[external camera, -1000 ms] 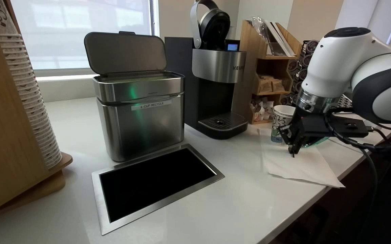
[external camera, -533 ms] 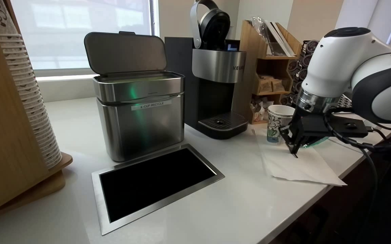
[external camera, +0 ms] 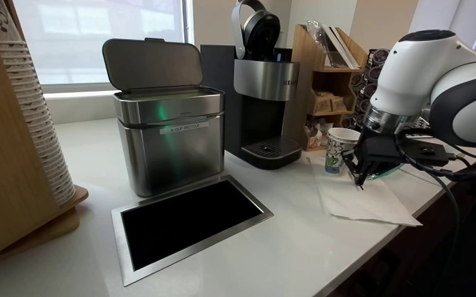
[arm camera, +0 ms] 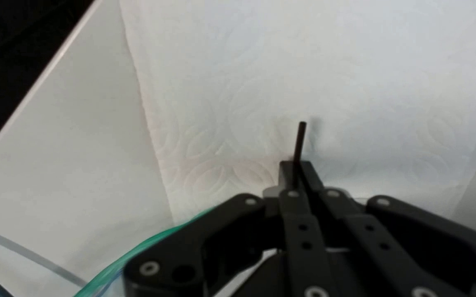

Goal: Put the black straw from the napkin in the stacked coffee cups on the napkin.

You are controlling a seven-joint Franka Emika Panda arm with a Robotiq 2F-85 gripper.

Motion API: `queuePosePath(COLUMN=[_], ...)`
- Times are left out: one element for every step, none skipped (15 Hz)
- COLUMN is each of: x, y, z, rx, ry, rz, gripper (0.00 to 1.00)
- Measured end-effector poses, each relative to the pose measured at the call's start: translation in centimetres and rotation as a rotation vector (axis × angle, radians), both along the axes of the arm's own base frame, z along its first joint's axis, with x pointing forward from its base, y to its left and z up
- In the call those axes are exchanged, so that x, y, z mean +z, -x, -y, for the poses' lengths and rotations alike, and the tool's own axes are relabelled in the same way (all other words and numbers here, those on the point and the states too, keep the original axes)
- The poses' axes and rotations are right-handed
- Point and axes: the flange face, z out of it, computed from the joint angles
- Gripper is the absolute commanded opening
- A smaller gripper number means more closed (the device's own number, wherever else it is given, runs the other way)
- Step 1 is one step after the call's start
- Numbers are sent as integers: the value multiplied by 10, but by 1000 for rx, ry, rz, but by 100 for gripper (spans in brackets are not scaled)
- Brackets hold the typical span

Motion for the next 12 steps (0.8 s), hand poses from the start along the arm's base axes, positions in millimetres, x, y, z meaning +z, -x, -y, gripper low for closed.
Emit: queuePosePath(x=[3,6,9,13,17,20,24,28,32,37,41,44], y=[0,1,2,3,4,6,8,11,14,17,20,24], z=[1,2,3,4,5,5,6,8,9,10,12,14], rx=[-16,-29,-40,-49,-62,-74,-88,-101,-114,-123,-134,-142], ry=[-3,-5,-6,-6,-8,-8,-10,-11,-12,-12,-13,-12], rz=[8,16,25,34,44,53,63,73,84,93,103,109], gripper=[1,1,1,1,1,1,1,1,1,1,1,1])
